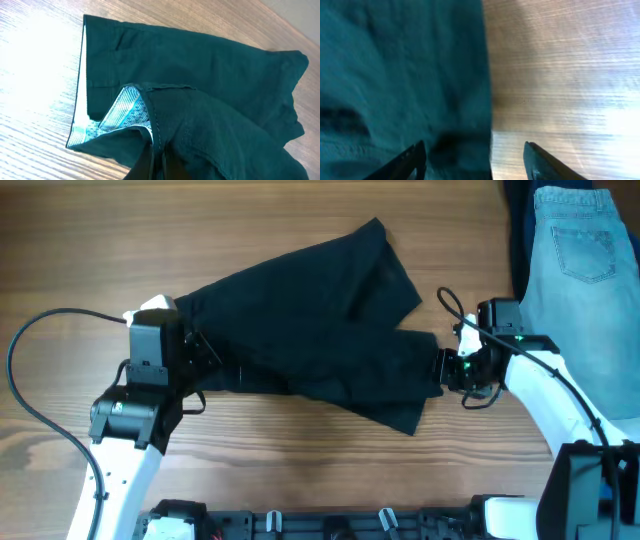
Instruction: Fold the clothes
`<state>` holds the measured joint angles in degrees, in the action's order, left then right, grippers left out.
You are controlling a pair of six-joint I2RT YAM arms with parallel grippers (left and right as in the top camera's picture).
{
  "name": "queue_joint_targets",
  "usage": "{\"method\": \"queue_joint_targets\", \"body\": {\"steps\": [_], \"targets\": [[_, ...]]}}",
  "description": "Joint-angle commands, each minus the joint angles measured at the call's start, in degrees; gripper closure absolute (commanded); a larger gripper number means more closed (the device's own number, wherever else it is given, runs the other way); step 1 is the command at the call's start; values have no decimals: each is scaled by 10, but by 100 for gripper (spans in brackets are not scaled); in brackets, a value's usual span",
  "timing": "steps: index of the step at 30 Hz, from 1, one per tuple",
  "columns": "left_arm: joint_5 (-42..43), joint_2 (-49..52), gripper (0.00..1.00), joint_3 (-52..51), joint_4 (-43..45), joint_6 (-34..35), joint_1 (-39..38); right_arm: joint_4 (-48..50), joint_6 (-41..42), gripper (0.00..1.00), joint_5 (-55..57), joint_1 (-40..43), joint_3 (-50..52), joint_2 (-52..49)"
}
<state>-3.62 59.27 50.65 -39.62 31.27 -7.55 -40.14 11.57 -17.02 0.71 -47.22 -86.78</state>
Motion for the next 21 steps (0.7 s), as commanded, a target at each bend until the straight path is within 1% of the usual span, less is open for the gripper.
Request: {"method": "queue_joint_targets", "body": {"steps": [1,2,4,5,6,8,9,12,13,15,17,21], "targets": [[-16,-1,96,12,3,7,0,38,-16,43,-70,1,32,-2],[-16,-1,96,12,4,7,0,46,-19,46,-80,1,37,-2],[-16,-1,96,12,3,7,0,52,-26,76,-106,1,36,0],[-16,-1,96,12,3,7,-1,56,-26,92,-116,1,35,1],[-9,-1,96,12,3,7,-1,58,-26,96,-120,1,27,6],[3,-12,96,12,1,7,-1,48,-26,96,-120,1,3,23],[3,-24,96,12,-1,7,-1,29,-26,96,-120,1,-25,42],[3,-88,96,12,-17,8,-1,-23,-41,96,-106,1,-110,104],[3,-109,96,12,-24,8,-1,-20,-42,96,-95,1,-132,114],[-23,-138,96,12,-37,8,-1,32,-41,96,-94,1,-149,113],[-52,-142,96,12,-45,8,-1,107,-40,96,-110,0,-149,89],[-103,-101,96,12,-48,8,0,286,-42,96,-123,-20,-149,-7]]}}
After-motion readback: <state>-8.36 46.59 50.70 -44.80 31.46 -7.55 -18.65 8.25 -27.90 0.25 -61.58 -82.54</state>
